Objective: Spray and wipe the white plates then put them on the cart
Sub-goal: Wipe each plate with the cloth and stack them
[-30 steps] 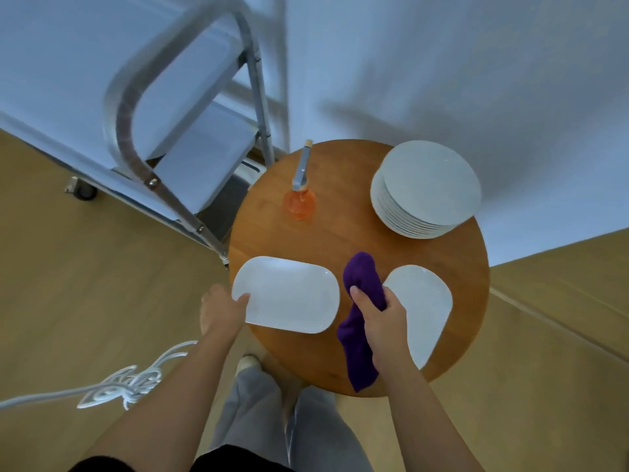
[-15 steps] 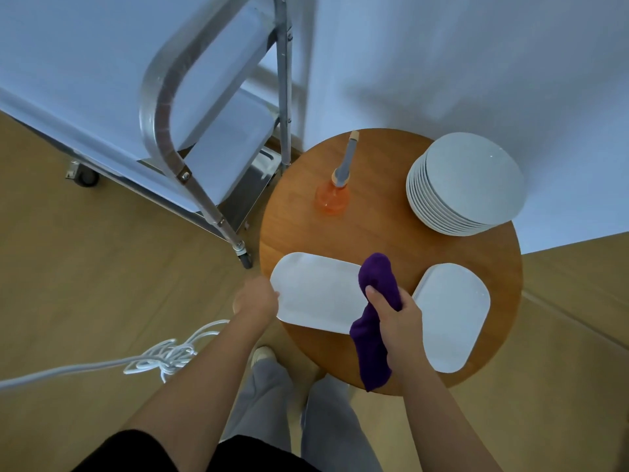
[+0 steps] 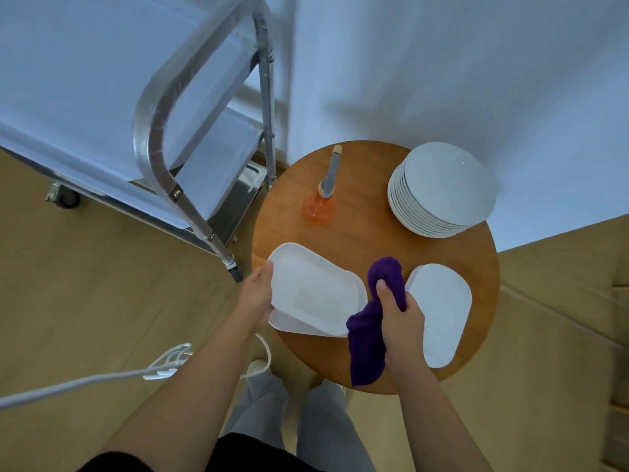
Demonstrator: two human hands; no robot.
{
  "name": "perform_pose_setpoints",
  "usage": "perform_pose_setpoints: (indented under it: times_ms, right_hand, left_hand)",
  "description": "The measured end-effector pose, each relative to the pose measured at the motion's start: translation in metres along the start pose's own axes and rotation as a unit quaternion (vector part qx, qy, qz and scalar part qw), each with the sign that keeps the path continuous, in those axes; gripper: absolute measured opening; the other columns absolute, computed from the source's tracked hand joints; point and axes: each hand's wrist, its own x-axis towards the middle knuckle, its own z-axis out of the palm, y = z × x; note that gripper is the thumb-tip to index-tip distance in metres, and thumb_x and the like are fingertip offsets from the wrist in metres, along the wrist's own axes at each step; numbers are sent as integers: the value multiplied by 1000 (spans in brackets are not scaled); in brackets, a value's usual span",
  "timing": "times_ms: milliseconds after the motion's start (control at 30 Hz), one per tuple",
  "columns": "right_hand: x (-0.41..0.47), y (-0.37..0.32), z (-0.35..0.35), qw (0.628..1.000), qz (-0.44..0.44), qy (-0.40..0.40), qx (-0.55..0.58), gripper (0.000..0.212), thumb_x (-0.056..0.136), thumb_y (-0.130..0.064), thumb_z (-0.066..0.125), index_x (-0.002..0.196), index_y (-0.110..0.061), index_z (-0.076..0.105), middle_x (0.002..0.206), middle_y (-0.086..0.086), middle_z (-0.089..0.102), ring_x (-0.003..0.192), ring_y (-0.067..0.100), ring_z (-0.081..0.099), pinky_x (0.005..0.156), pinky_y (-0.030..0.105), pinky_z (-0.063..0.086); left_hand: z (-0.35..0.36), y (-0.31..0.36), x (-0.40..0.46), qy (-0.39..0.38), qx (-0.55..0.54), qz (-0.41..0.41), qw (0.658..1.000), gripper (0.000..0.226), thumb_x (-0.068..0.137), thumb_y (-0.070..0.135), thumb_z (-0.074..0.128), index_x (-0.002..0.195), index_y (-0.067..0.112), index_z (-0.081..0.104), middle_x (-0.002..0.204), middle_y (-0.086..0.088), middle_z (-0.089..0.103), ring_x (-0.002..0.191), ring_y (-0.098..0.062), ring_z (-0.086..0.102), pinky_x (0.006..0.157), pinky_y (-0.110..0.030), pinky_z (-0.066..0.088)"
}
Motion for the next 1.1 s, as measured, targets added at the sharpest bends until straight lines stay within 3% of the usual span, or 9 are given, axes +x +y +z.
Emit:
perform_pose_setpoints:
  times_ms: [200, 267, 333, 400, 533, 600, 700, 867, 1100]
  right_hand:
    - [-11, -57, -27, 998, -36, 20, 53, 5, 91, -29, 53, 89, -28, 58, 71, -3, 62, 68, 15, 62, 56, 27, 46]
    - [-17, -82, -33, 995, -76, 35, 57, 8, 93, -27, 49, 90, -28, 57, 72, -5, 62, 68, 12, 62, 61, 28, 45]
    - [-22, -105, -35, 989, -129, 65, 35, 25, 93, -24, 46, 116, -22, 54, 107, 1, 63, 95, 16, 62, 77, 34, 48]
    - [-28, -125, -35, 974, -167, 129, -81, 54, 96, -26, 44, 146, -18, 26, 149, 9, 31, 134, 28, 33, 104, 42, 34]
    - [-40, -156, -38, 926, -204, 200, -247, 66, 98, -38, 37, 151, -24, -1, 158, 8, -6, 144, 31, -5, 112, 58, 9]
    - [-44, -170, -40, 919, -221, 195, -262, 62, 100, -38, 32, 151, -24, 0, 158, 7, -8, 144, 30, -8, 112, 59, 5]
    - [-53, -187, -38, 902, -277, 184, -275, 59, 101, -35, 28, 151, -18, 1, 159, 6, -5, 145, 27, -7, 112, 56, 2]
    - [-74, -205, -23, 894, -375, 99, -226, 58, 102, -32, 25, 151, -15, -1, 159, 3, -7, 145, 22, -6, 115, 46, 2]
    - [-112, -208, 6, 779, -566, -44, -267, 62, 93, -48, 7, 149, -23, 1, 158, -10, -1, 142, 2, -11, 115, 33, -9]
  left_hand:
    - [15, 40, -45, -40, -131, 9, 991, 30, 98, 43, 41, 111, 22, 59, 103, -5, 70, 96, -28, 65, 72, -44, 59]
    - [26, 57, -66, -73, -147, 36, 986, 44, 96, 51, 36, 115, 21, 61, 104, -7, 72, 100, -32, 66, 82, -50, 56]
    - [38, 75, -90, -106, -164, 57, 979, 58, 91, 59, 34, 124, 18, 58, 117, -12, 68, 111, -36, 61, 96, -58, 47]
    - [50, 90, -116, -135, -181, 84, 971, 65, 85, 62, 36, 131, 19, 54, 126, -13, 62, 118, -36, 56, 100, -58, 44]
    - [68, 114, -168, -139, -167, 158, 963, 60, 85, 60, 39, 128, 21, 55, 119, -7, 65, 108, -26, 62, 92, -44, 52]
    - [73, 123, -188, -146, -164, 174, 960, 60, 90, 58, 38, 131, 17, 53, 122, -10, 64, 107, -25, 64, 93, -44, 53]
    - [79, 130, -205, -143, -120, 210, 960, 54, 93, 57, 36, 118, 15, 59, 102, -11, 69, 73, -14, 72, 59, -26, 58]
    - [86, 137, -223, -150, -76, 252, 953, 74, 86, 64, 37, 138, 14, 47, 134, -13, 55, 124, -32, 52, 106, -52, 40]
    - [86, 154, -221, -241, -221, 310, 893, 35, 103, 34, 24, 121, 23, 52, 114, 1, 67, 94, 1, 67, 77, -17, 54]
